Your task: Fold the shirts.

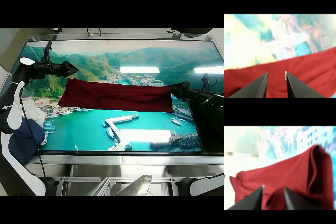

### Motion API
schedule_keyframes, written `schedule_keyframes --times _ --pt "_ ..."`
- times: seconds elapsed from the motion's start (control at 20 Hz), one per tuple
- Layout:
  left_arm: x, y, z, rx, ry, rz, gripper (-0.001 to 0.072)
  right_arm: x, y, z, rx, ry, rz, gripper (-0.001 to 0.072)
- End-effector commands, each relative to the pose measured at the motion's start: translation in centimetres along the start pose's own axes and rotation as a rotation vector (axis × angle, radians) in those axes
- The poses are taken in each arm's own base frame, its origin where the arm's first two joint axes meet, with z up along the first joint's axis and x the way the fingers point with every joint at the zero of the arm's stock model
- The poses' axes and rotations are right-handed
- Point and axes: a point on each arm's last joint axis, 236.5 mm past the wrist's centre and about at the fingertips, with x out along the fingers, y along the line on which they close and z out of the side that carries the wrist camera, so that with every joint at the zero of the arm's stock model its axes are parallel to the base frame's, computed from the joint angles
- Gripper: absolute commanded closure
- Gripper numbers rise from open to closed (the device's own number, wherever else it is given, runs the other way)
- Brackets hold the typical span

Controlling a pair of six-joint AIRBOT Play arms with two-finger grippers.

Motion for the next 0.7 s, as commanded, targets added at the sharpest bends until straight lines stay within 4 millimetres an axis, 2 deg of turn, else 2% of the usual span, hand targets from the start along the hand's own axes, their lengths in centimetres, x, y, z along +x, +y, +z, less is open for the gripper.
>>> schedule_keyframes --times 0.0,0.05,0.1,0.15,0.2,0.4,0.5,0.65 --pt "-2.2 -0.3 3.8 0.05 -0.081 0.018 0.0458 -0.9 -1.1 1.4 -0.073 0.013 -0.081 0.0368" --pt "-3.1 0.0 4.7 0.022 -0.103 0.025 0.0458 -1.1 -1.2 1.6 -0.095 0.021 -0.093 0.0367" --pt "-3.9 0.5 4.9 -0.022 -0.114 0.03 0.0458 -1.1 -1.3 1.5 -0.115 0.034 -0.105 0.0289" --pt "-4.5 1.1 4.7 -0.071 -0.115 0.033 0.0458 -1.2 -1.6 1.3 -0.138 0.054 -0.122 0.0151" --pt "-4.9 1.3 4.1 -0.098 -0.101 0.031 0.0458 -1.2 -2.0 0.9 -0.164 0.079 -0.144 0.0069" --pt "-5.3 0.7 1.9 -0.122 -0.03 0.003 0.0459 -2.3 -4.5 -1.8 -0.145 0.249 -0.257 0.0068" --pt "-5.0 0.0 1.4 -0.118 -0.008 -0.013 0.046 -2.3 -4.4 -2.7 -0.119 0.312 -0.239 0.0075" --pt "-3.8 -1.4 0.8 -0.101 0.02 -0.031 0.046 -1.6 -4.4 -2.9 -0.1 0.349 -0.211 0.0076"
